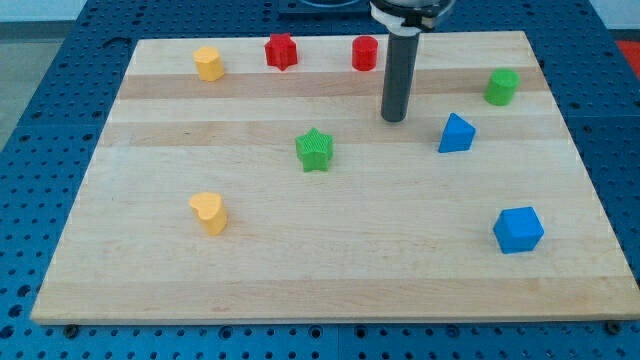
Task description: Move your arm towards the blue triangle
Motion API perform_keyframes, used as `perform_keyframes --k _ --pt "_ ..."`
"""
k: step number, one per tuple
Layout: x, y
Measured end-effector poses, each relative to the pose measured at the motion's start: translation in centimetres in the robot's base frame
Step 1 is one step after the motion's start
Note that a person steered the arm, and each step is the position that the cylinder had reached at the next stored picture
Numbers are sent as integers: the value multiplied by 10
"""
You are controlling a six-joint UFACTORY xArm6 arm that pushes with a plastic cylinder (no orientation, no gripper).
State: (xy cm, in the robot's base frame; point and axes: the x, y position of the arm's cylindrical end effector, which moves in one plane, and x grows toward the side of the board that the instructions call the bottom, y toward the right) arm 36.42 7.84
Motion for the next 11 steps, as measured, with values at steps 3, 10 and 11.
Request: perform_keyframes --k 3,10,11 --pt "16 0" --pt "37 20" --pt "42 31"
